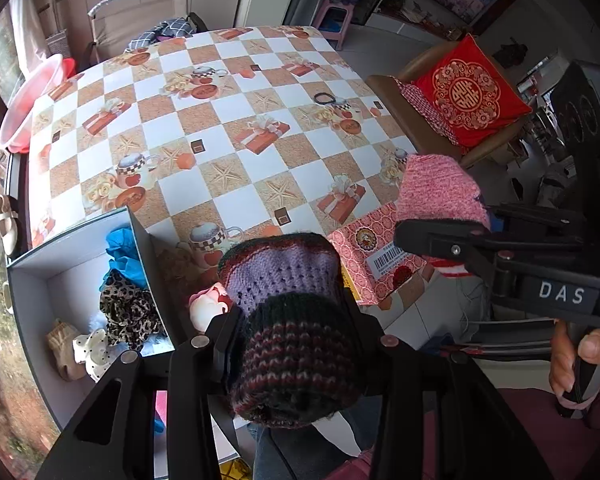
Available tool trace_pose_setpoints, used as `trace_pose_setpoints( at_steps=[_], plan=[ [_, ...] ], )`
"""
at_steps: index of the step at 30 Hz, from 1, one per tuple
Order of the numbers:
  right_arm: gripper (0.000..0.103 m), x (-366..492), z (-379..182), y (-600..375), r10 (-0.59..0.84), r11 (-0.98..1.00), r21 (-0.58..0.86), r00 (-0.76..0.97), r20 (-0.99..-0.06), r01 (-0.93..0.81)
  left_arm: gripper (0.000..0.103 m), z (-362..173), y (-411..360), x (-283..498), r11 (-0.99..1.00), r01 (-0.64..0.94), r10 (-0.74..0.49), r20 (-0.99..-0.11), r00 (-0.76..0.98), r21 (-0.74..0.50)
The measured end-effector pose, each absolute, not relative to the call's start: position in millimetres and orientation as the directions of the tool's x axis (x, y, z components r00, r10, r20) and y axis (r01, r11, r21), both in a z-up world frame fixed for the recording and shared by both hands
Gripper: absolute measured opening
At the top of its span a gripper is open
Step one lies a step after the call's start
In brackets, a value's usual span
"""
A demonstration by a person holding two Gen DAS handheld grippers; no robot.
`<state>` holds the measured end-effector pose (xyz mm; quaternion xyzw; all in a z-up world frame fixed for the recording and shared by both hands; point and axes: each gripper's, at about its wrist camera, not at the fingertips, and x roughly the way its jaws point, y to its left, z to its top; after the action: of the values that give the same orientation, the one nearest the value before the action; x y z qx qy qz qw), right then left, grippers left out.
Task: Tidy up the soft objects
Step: 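Carry the striped knit hat and pink-black hat over the white box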
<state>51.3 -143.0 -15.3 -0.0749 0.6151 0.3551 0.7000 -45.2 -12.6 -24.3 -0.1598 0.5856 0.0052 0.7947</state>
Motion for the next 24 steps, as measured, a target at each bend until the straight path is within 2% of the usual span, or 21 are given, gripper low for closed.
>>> trace_pose_setpoints(
  at_steps=[24],
  plan=[
    [0.041, -7.5, -5.3, -18.0, 0.385, 0.452, 0.321, -0.142, -0.912, -0.832, 0.046, -24.4, 67.5, -120.7, 0.83, -0.496, -0.068, -0.93, 0.362, -0.254]
  ],
)
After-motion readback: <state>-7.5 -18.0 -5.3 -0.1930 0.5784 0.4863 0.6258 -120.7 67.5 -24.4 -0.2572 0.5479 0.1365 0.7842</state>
